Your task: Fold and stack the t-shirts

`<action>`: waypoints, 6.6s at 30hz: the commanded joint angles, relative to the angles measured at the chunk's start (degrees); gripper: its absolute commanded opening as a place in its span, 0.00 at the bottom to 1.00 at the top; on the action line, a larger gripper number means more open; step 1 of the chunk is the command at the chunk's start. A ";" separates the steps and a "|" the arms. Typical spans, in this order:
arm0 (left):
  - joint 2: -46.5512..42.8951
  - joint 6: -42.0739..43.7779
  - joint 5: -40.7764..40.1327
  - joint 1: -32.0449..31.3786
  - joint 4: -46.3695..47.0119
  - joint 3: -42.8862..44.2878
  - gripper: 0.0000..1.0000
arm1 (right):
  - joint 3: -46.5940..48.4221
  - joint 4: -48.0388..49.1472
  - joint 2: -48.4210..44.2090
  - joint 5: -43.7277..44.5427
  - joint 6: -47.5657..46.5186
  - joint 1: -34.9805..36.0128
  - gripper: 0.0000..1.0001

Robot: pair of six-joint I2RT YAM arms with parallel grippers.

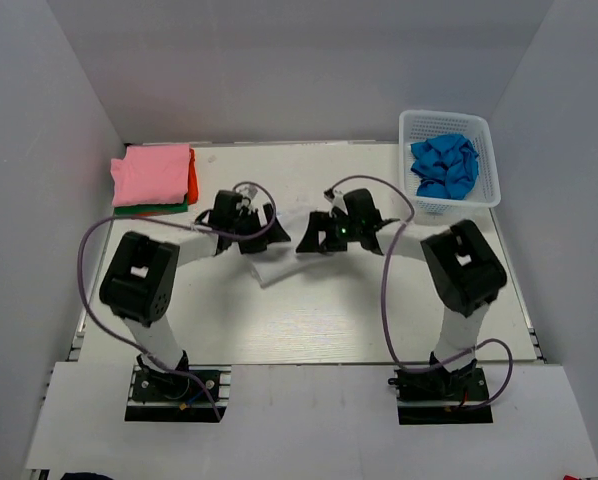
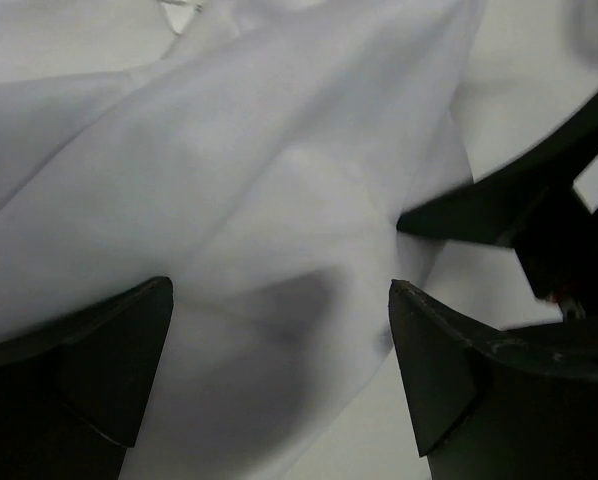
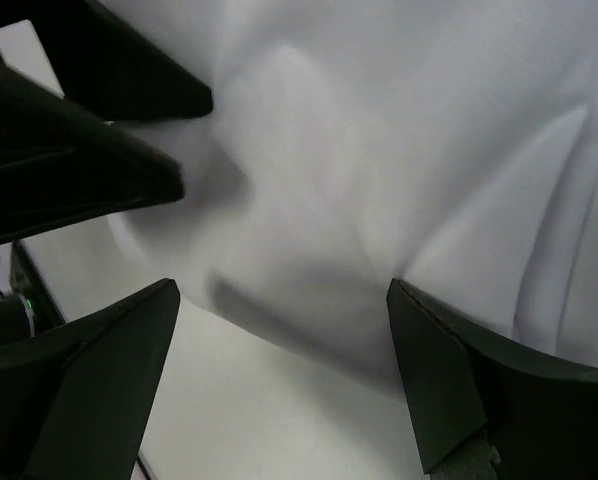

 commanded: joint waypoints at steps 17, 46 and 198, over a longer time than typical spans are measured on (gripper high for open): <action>-40.31 -5.35 -20.54 -8.31 -27.99 -19.18 1.00 | -15.96 -9.86 -29.50 19.13 -5.70 6.48 0.90; -41.05 -4.83 -14.31 -8.31 -20.09 -23.14 0.00 | -7.42 -7.86 -17.49 21.18 -1.56 6.74 0.00; -1.54 50.98 -51.83 9.70 -16.65 35.47 0.00 | -27.90 -0.31 -41.93 37.00 0.28 3.14 0.90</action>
